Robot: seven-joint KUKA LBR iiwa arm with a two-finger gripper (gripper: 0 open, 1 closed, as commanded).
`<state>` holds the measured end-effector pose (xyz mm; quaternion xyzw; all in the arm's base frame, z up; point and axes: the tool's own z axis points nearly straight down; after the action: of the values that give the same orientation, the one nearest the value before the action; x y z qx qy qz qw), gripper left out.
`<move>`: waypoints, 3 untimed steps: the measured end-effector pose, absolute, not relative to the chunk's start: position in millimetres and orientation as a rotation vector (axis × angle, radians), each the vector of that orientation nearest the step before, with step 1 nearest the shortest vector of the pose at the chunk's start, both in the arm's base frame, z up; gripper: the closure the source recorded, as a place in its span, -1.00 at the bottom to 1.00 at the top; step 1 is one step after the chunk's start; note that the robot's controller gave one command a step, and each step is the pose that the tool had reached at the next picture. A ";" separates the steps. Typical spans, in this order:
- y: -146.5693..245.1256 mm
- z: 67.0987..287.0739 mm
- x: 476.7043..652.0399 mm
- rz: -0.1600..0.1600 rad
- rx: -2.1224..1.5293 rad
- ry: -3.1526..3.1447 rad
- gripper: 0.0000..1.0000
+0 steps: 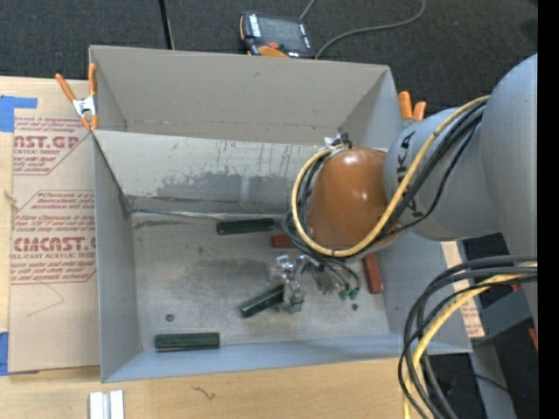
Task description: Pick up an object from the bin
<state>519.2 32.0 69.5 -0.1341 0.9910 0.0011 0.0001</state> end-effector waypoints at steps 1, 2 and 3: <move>40.1 203.4 565.9 -0.001 -0.493 3.091 1.00; 40.0 198.4 563.4 0.003 -0.494 3.100 -1.00; 4.1 68.2 555.6 0.004 -0.573 3.083 -1.00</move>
Offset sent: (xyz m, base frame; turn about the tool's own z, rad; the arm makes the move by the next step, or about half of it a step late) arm 0.0436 0.0069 0.1291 -0.0467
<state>555.6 4.1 68.2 -0.1826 0.9832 0.0014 0.0029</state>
